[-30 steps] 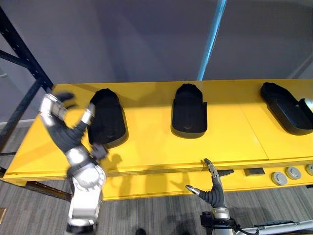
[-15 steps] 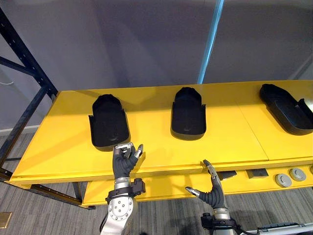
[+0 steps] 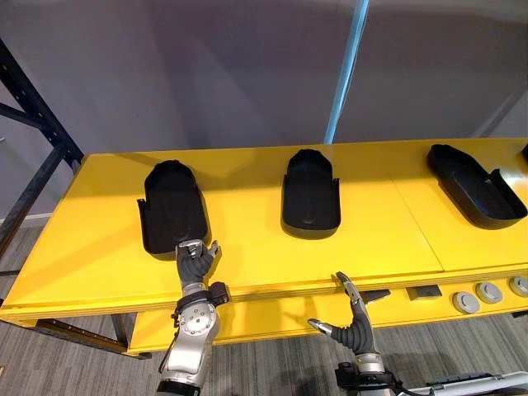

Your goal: Walk over and take plastic housings, then place them on the shelf

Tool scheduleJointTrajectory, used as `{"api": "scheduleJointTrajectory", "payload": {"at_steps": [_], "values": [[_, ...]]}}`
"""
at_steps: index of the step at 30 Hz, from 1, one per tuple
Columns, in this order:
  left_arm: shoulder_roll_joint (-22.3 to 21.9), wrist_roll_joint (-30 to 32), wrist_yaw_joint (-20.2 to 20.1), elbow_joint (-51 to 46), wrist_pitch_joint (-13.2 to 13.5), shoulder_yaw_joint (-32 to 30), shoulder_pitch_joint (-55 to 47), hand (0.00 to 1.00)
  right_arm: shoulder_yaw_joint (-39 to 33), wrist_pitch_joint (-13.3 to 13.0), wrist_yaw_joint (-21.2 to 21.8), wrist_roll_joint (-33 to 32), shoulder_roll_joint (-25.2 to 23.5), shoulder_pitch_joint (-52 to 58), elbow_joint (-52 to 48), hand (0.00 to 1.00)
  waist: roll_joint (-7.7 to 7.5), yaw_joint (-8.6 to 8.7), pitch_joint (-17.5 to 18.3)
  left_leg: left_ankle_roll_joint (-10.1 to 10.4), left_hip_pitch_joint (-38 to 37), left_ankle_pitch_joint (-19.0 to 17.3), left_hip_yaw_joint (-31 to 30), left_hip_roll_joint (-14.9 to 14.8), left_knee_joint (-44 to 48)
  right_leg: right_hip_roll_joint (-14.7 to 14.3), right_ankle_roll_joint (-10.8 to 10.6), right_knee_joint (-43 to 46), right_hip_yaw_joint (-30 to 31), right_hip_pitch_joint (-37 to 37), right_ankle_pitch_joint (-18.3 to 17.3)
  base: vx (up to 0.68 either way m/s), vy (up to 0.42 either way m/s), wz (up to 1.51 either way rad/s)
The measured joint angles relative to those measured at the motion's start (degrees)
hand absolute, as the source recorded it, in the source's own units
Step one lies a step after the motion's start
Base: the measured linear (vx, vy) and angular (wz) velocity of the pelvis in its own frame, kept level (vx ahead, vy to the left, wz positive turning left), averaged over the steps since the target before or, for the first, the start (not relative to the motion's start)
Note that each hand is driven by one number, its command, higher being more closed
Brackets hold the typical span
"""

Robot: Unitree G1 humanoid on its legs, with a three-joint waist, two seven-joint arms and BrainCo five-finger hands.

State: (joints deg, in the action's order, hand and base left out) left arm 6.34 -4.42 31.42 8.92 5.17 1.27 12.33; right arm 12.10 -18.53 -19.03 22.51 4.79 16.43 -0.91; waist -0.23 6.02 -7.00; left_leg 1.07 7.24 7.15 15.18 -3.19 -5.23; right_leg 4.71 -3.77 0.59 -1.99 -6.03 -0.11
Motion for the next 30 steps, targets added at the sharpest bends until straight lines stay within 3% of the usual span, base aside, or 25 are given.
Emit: {"api": "scheduleJointTrajectory", "payload": {"at_steps": [10,21,22,27,30], "values": [[3.84,-3.46,2.55,4.61,-0.31,-5.11,3.16,1.00,0.36,0.00,0.15,-0.10,0.05,-0.07,1.08,0.00,-1.32,-0.17,0.56,0.05,-0.19,-0.03,0.25,-0.27,0.01,-0.24,0.18,-0.10,0.19,0.12,0.12,0.00,0.000,0.00],[5.07,-5.69,4.66,5.74,-0.22,-10.12,3.54,1.00,0.37,0.00,0.13,-0.17,0.58,-0.27,1.98,0.00,-2.03,-0.43,0.69,0.11,-0.58,-0.07,-0.19,-0.24,0.00,-0.22,0.19,-0.31,-0.14,0.86,0.11,0.00,0.000,0.01],[4.61,-5.71,4.74,5.07,-0.22,-10.52,3.10,0.00,0.37,0.01,0.14,-0.17,0.57,-0.28,2.23,0.00,-2.22,-0.44,0.76,0.11,-0.77,-0.07,-0.23,-0.22,0.00,-0.20,0.19,-0.32,-0.17,1.05,0.11,0.00,0.000,0.00],[0.13,-5.51,4.34,-12.88,0.66,-7.99,-7.18,0.00,-0.35,0.01,0.09,-0.17,0.05,-0.21,2.53,0.00,-2.38,-0.52,0.72,0.07,-1.03,-0.04,-0.63,0.17,0.00,-0.17,0.19,-0.22,-0.51,1.45,0.04,-0.01,0.009,0.03],[-1.85,-3.95,2.17,-22.87,2.39,-2.46,-14.62,0.00,-1.21,0.01,0.15,-0.22,-0.19,-0.56,3.62,0.00,-2.23,-0.97,0.68,0.09,-1.87,-0.06,-0.82,0.25,-0.04,-0.11,0.10,0.13,-0.70,2.17,-0.30,-0.03,0.002,0.04]]}}
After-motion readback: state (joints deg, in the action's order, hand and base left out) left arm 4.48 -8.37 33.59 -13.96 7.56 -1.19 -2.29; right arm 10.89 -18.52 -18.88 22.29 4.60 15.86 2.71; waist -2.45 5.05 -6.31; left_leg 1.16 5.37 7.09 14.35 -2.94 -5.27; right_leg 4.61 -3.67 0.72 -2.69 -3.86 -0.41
